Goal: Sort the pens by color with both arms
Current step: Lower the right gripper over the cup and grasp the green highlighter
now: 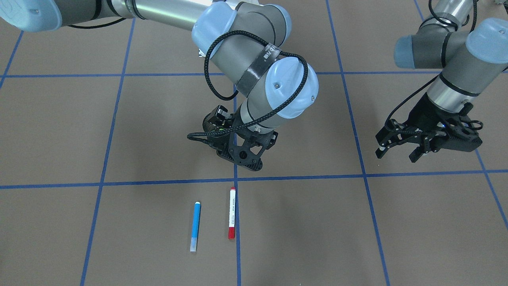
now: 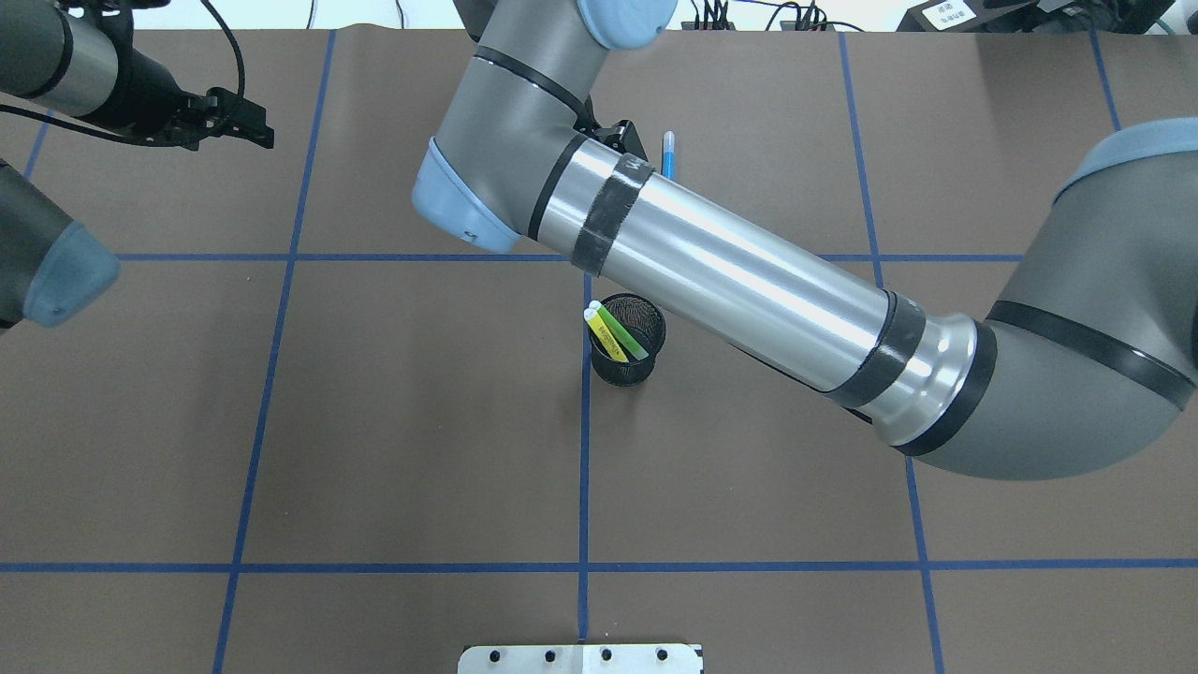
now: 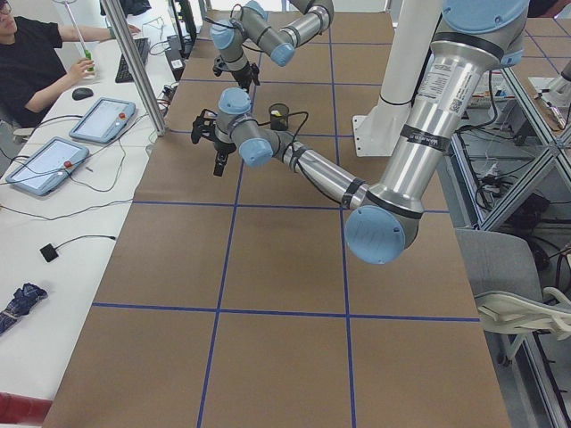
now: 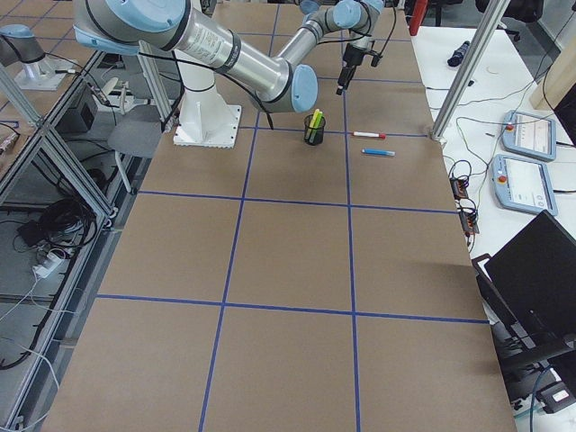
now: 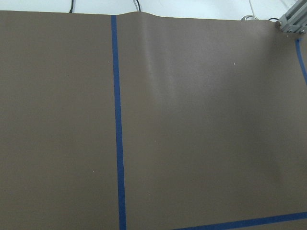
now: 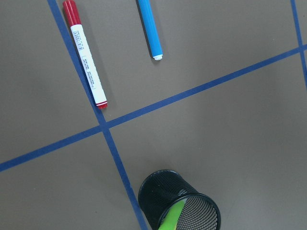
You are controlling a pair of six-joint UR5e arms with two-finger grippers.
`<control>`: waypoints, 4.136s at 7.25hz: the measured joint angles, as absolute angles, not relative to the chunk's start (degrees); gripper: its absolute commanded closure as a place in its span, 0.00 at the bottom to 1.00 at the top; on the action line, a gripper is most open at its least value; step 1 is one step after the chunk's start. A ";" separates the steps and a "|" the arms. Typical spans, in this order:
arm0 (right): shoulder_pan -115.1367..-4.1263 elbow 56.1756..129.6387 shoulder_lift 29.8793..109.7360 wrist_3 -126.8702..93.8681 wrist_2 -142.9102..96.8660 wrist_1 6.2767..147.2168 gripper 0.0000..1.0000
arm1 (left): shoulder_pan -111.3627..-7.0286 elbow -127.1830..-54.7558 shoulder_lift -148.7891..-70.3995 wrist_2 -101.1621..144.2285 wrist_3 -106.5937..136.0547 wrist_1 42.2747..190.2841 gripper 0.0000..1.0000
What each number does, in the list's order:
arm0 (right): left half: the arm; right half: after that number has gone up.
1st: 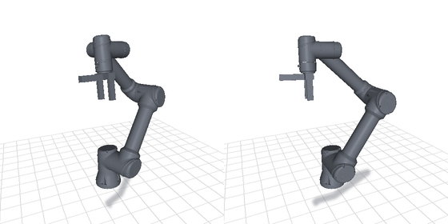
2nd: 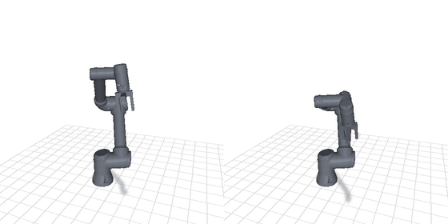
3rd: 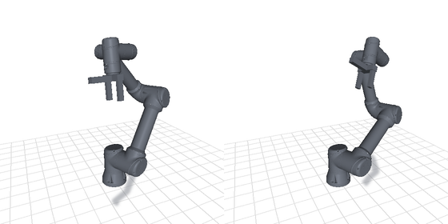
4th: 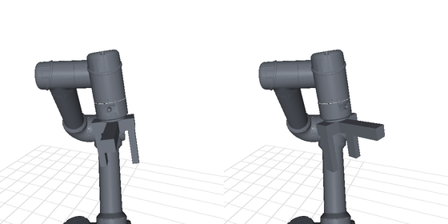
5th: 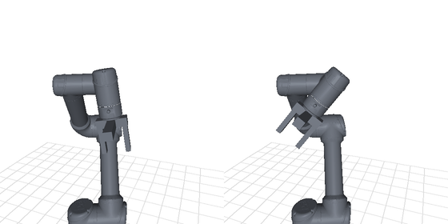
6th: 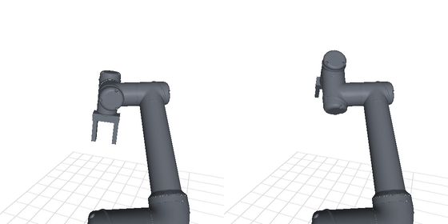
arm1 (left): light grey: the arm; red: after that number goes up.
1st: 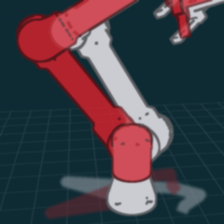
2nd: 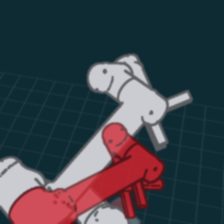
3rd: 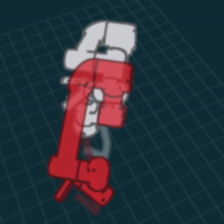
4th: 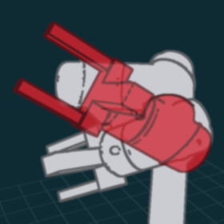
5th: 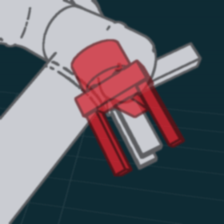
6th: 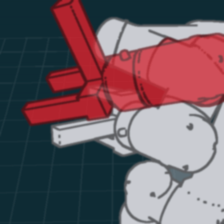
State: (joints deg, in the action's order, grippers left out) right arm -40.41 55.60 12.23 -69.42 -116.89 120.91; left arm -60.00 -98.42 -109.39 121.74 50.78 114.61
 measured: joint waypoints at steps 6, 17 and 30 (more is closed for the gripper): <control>-33.92 49.90 11.90 -71.88 -107.50 118.23 0.31 | -60.25 -101.22 -105.65 122.79 50.71 114.68 0.01; -32.04 50.89 13.01 -73.04 -106.68 121.36 0.55 | -60.05 -101.08 -105.70 122.87 50.71 114.79 0.01; -32.34 54.29 14.93 -72.95 -105.40 121.38 0.67 | -59.94 -100.82 -105.76 122.87 50.71 114.96 0.01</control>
State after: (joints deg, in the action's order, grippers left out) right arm -32.34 54.29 14.93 -72.95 -105.40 121.38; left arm -59.94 -100.82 -105.76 122.87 50.71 114.96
